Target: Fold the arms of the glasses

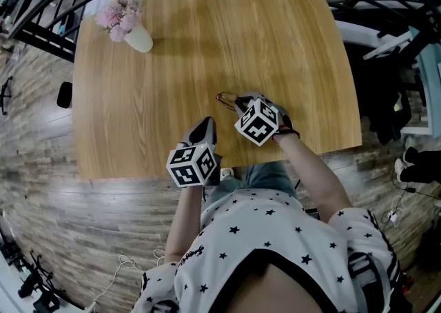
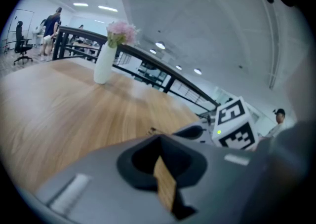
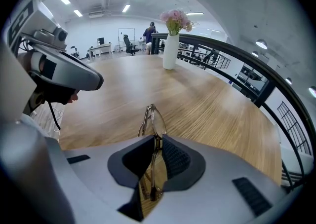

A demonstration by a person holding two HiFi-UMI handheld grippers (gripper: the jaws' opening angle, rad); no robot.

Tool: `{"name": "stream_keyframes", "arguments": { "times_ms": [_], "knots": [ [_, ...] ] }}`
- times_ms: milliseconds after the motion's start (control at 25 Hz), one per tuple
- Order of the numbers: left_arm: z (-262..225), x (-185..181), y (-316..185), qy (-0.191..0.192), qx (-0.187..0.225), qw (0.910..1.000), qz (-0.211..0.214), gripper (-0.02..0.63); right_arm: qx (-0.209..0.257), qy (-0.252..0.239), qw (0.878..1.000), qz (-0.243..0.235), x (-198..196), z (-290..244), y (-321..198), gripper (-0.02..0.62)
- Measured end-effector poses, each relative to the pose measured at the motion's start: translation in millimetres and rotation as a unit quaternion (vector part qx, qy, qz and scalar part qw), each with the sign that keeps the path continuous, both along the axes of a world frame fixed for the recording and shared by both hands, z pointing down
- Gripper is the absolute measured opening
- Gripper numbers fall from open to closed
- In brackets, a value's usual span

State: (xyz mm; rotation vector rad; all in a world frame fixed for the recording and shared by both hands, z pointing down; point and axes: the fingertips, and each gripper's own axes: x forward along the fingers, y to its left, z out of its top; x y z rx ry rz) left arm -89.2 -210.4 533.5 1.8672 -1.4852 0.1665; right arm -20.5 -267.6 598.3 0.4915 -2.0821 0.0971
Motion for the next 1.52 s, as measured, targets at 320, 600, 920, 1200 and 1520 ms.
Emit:
{"name": "stream_keyframes", "arguments": {
  "times_ms": [320,600,920,1200,1520],
  "knots": [
    [0,4,9,0.0,-0.002,1.0,0.001,0.008,-0.008,0.002,1.0,-0.013,-1,3,12,0.043],
    [0,1,16,0.001,-0.001,1.0,0.002,0.008,-0.021,0.008,0.999,-0.023,-7,9,25,0.06],
    [-4,-3,23,-0.001,0.003,1.0,-0.002,0.008,-0.022,0.009,1.0,-0.011,-8,10,23,0.06],
    [-13,-4,33,-0.004,0.014,0.9999,0.002,0.008,-0.006,-0.006,1.0,0.015,-9,-1,23,0.06],
    [-22,-7,50,-0.008,0.027,0.9996,0.008,0.008,0.022,-0.059,0.995,0.076,-3,-29,36,0.06]
  ]
}}
